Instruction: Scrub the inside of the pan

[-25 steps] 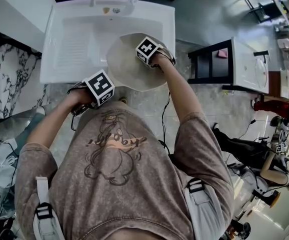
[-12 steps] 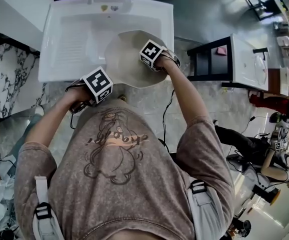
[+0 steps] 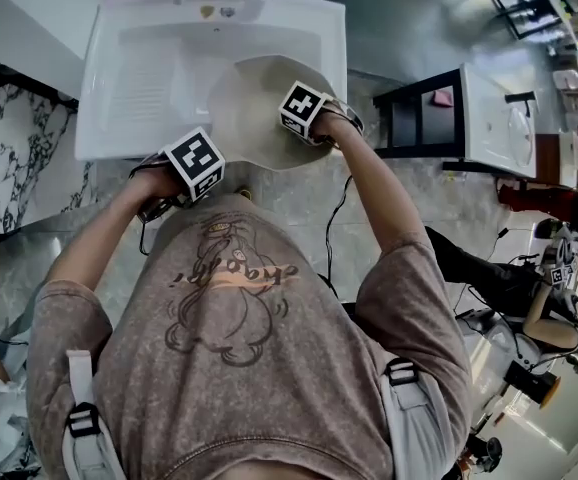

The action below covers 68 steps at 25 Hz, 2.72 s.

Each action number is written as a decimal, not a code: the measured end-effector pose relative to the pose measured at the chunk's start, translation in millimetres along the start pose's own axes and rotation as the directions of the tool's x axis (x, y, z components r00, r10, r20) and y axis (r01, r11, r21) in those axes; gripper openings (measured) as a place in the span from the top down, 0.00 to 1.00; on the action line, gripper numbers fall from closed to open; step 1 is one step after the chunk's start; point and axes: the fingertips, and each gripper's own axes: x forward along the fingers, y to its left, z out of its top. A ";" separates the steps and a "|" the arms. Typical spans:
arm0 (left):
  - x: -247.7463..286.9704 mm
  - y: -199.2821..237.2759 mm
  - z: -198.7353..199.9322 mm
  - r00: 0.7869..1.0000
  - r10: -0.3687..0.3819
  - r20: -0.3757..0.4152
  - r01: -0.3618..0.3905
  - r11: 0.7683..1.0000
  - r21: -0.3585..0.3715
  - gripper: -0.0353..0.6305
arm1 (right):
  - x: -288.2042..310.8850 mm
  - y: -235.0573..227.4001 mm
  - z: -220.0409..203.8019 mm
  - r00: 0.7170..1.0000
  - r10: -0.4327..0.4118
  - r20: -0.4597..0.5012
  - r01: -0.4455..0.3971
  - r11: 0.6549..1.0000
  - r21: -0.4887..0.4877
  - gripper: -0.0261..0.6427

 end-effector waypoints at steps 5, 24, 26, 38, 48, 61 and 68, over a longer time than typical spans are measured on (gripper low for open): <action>-0.1 -0.1 0.4 1.000 -0.001 -0.003 0.001 1.000 0.001 0.80 | -1.8 14.6 -2.5 0.999 0.051 -0.015 -0.052 0.998 -0.028 0.74; 1.1 -2.5 -0.9 1.000 -0.007 -0.009 0.007 1.000 0.008 0.80 | -6.1 67.4 18.8 0.979 0.205 0.018 -0.203 0.974 -0.099 0.74; 0.5 -4.3 -0.4 1.000 -0.009 -0.009 0.009 1.000 0.009 0.80 | -7.1 72.4 23.3 0.978 0.207 0.026 -0.203 0.973 -0.112 0.74; 2.5 -8.3 -1.5 1.000 -0.014 -0.007 0.014 1.000 0.002 0.79 | -2.8 86.5 67.2 0.974 0.210 0.083 -0.197 0.970 -0.143 0.74; 3.3 -8.2 -1.0 1.000 -0.017 0.003 0.017 1.000 -0.003 0.78 | 2.9 69.8 101.2 0.981 0.132 0.144 -0.116 0.987 -0.111 0.74; 4.1 -10.3 -0.1 1.000 -0.028 0.014 0.028 0.999 -0.022 0.78 | 5.1 46.3 112.8 0.971 0.094 0.221 -0.092 0.996 -0.019 0.74; 3.8 -11.1 1.5 0.999 -0.036 0.017 0.036 0.999 -0.028 0.78 | 5.7 34.3 112.6 0.968 0.075 0.239 -0.078 0.997 0.006 0.74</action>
